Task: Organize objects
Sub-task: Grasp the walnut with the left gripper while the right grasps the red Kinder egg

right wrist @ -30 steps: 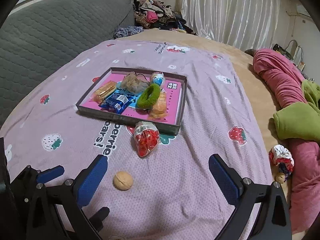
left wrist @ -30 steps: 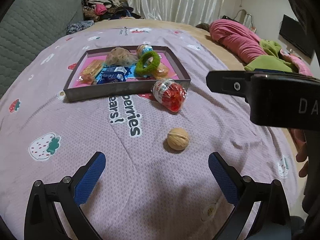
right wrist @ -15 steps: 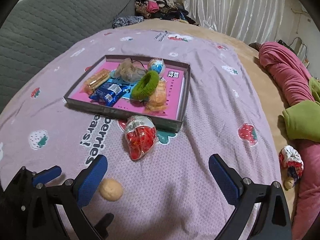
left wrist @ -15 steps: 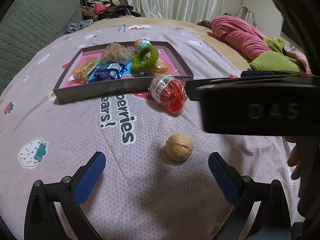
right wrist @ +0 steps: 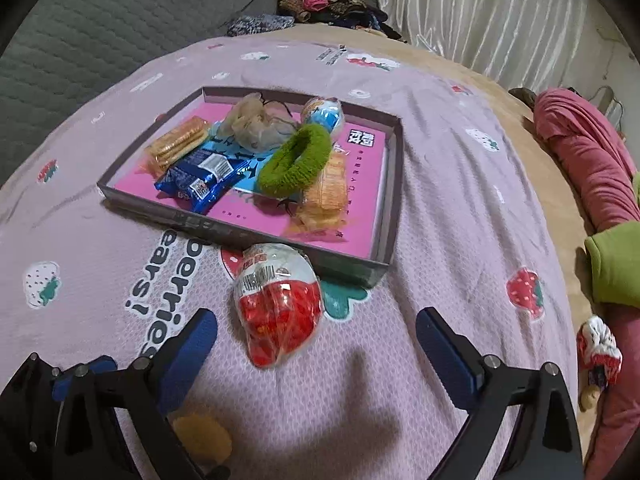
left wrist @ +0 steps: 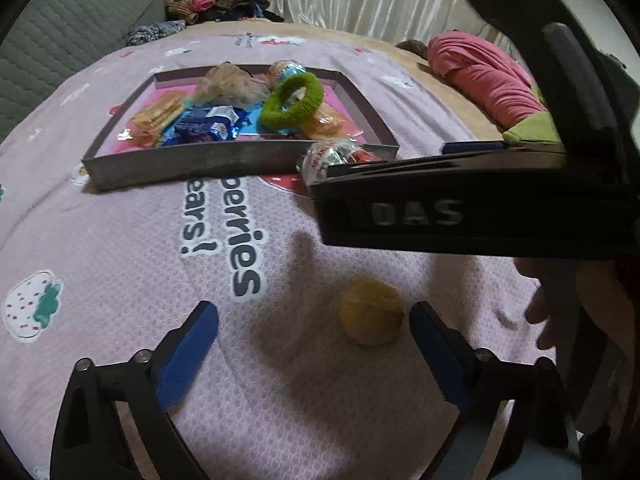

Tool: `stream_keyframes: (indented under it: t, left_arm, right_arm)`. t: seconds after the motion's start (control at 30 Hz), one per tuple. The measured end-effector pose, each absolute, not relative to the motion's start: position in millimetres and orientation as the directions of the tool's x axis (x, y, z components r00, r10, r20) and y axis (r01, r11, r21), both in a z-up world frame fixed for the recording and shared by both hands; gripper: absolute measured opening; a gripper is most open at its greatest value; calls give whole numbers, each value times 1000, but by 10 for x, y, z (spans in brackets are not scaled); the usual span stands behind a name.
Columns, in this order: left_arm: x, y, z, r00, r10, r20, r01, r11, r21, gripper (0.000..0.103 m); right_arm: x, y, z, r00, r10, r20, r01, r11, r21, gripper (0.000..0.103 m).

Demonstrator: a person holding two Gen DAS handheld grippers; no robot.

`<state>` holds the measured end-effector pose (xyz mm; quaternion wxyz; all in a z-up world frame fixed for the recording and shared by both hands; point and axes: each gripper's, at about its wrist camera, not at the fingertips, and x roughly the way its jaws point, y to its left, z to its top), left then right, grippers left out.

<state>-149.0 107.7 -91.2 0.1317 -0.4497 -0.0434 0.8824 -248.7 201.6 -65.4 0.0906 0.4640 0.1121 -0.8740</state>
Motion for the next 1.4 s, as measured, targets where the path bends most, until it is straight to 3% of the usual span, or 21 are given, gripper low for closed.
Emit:
stream_keyframes:
  t: [0.13,0.23,0.3,0.43,0.5,0.53,1.4]
  left_arm:
    - [-1526,1105,-964,-551,302,-778,-206,-953,-223,92]
    - [-1544,1145,-970,-553,307,-775,-217,-951,-222,88]
    - [-1559,1170,-973,-554,299,-777,-219,-953,-211,72]
    - [-1599,1164,-973,-553,314,-772,-216,-949,-231,58]
    - [-1589,1146,-973,-547,327,-771,-222,-944,-243,40]
    - [-1593,1147,-975,-545,332,-770,-223,-943,-248,37]
    - [-1554,705,-800,-574,307,-759,-201,-951,-233,36]
  right_arm:
    - [-2572,1955,-752,-534,-61,-843,295,-948,-118,82]
    - [-2617,1930,-803,-522,-79,-849,316,-943,-106,79]
    - [-2645,1917,-841,-509,-92,-856,325,-941,-92,74]
    - [-2685,1902,-895,-486,-116,-866,343,-937,-67,64]
    - [-2691,1913,-906,-476,-140,-868,354,-934,-44,59]
    - [-2693,1918,-912,-472,-146,-869,355,-934,-36,55]
    - [-2487,1967,-711,-521,-201,-830,344,-939,11,51]
